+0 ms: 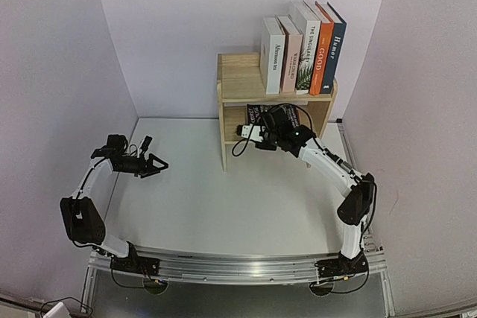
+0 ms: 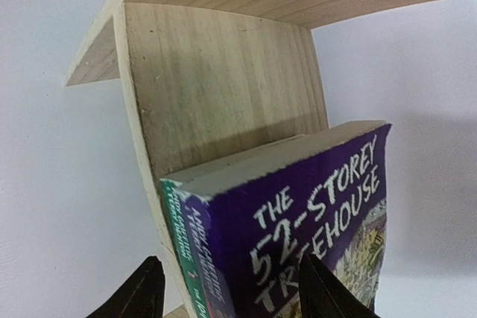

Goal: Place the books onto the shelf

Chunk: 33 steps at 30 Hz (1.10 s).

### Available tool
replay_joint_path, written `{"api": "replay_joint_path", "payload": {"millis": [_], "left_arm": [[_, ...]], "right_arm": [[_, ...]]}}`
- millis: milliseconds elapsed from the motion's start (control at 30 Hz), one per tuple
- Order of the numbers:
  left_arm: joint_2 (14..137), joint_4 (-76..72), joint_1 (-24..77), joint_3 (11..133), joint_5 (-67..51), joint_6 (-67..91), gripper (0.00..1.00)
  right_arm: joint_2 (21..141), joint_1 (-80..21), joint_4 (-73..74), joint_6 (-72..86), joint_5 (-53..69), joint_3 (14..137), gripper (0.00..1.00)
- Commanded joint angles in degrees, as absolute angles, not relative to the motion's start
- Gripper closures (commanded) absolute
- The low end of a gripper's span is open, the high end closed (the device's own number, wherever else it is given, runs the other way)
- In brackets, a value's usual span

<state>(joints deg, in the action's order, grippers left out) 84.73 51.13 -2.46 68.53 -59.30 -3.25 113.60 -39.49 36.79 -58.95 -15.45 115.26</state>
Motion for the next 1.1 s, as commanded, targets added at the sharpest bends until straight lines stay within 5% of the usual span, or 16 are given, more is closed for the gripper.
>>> {"api": "replay_joint_path", "payload": {"millis": [0, 767, 1067], "left_arm": [[84.24, 52.12, -2.55, 69.28, -60.10, -4.83, 0.00], [84.24, 52.48, -2.55, 69.63, -60.32, -4.97, 0.00], [83.60, 52.79, -2.55, 69.37, -59.92, -5.51, 0.00]], "right_arm": [[115.65, -40.10, 35.41, -57.59, -14.76, 119.42, 0.43], [118.01, -39.21, 32.93, -56.00, -17.19, 120.97, 0.54], [115.40, -39.64, 32.61, -54.96, -16.82, 119.73, 0.35]]}}
